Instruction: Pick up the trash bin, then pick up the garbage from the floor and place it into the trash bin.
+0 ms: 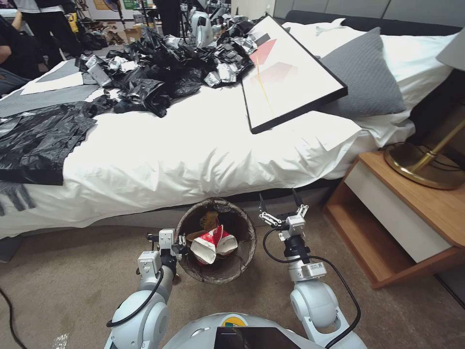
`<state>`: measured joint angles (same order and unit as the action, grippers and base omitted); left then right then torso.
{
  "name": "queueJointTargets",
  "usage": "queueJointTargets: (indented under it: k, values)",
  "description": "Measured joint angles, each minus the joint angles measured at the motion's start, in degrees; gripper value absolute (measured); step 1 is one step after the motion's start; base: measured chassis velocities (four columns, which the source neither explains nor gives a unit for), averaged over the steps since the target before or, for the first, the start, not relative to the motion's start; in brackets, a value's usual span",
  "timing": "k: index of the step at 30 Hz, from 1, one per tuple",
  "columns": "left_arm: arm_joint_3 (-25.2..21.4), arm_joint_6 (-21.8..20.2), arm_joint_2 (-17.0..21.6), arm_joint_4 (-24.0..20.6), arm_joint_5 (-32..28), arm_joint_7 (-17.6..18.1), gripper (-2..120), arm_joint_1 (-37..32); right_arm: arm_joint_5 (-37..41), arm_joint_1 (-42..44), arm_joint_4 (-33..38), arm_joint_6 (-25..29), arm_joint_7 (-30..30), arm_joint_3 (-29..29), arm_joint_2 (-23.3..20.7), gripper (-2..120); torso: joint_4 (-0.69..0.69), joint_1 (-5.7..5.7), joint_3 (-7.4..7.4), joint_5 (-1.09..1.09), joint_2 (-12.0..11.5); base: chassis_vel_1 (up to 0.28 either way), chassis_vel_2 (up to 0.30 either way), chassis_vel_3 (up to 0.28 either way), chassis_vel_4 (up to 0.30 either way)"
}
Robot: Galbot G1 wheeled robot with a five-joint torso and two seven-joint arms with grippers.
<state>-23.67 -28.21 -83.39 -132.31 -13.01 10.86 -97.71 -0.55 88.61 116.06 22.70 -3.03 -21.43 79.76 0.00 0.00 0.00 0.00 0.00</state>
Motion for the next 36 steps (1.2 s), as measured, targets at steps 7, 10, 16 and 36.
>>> queueJointTargets:
  k: [7,10,16,36]
  values:
    - [-0.02,0.06,-0.03,0.0,0.03,-0.01,0,0.0,0.09,-0.02,-0.14,0.29,0.33,0.0,0.0,100,0.0,0.0,0.0,0.0,0.0,0.056,0.057,0.059,0.059]
    - [-0.06,0.09,-0.06,0.0,0.04,-0.01,0,-0.01,0.15,-0.03,-0.18,0.54,0.63,0.01,0.0,100,0.0,0.0,0.0,0.0,0.0,0.072,0.059,0.064,0.062]
    - [-0.12,0.16,-0.09,0.0,0.04,-0.11,0,-0.08,0.18,-0.05,-0.21,1.04,1.1,-0.04,-0.07,100,0.0,0.0,0.0,0.0,0.0,0.059,0.056,0.056,0.054]
    - [-0.12,0.31,-0.14,0.02,0.05,-0.59,0,-0.05,-0.98,0.34,-0.16,1.83,1.15,-0.13,-0.24,100,0.0,0.0,0.0,0.0,0.0,0.066,0.07,0.069,0.066]
